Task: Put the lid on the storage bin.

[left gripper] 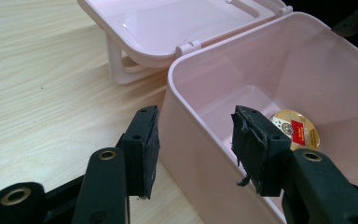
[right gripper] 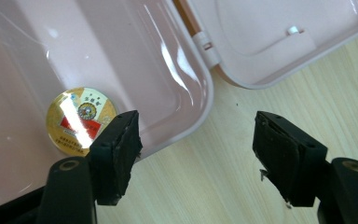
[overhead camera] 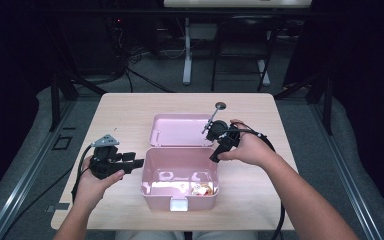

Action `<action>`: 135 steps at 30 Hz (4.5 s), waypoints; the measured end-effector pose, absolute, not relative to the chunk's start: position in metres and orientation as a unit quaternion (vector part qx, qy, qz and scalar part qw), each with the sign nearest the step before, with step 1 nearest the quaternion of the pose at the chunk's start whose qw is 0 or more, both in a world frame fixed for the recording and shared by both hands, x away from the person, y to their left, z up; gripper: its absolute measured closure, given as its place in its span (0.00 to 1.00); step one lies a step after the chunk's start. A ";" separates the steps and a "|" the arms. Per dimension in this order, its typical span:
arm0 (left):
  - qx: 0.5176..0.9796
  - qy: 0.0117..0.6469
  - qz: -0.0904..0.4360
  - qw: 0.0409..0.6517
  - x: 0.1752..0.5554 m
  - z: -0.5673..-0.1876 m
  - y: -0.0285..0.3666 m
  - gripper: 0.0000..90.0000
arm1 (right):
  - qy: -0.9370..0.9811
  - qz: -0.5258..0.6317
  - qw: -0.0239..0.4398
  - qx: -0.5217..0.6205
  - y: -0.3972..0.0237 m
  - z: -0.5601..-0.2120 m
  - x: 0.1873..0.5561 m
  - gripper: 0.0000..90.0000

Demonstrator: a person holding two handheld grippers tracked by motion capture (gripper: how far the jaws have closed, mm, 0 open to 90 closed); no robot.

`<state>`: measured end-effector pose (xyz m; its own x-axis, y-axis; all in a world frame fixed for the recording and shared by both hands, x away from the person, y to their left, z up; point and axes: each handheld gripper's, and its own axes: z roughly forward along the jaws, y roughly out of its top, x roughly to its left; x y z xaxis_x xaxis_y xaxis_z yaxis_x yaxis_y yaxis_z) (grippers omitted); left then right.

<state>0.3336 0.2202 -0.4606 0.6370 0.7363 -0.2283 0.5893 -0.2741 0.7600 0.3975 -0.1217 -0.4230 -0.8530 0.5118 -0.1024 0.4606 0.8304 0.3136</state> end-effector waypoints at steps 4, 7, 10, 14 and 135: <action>0.796 0.414 0.088 0.433 0.334 -0.461 0.219 0.55 | 0.946 0.145 0.099 0.274 -0.125 -0.425 0.399 0.35; 0.800 0.405 0.104 0.430 0.333 -0.462 0.217 0.54 | 0.943 0.145 0.105 0.281 -0.126 -0.424 0.401 0.35; 0.804 0.398 0.113 0.427 0.333 -0.462 0.216 0.55 | 0.939 0.154 0.110 0.288 -0.126 -0.422 0.402 0.37; 0.811 0.395 0.103 0.420 0.332 -0.462 0.215 0.56 | 0.933 0.169 0.115 0.298 -0.127 -0.420 0.404 0.38; 0.819 0.384 0.101 0.414 0.326 -0.467 0.202 0.85 | 0.729 0.314 0.145 0.590 -0.131 -0.490 0.501 0.85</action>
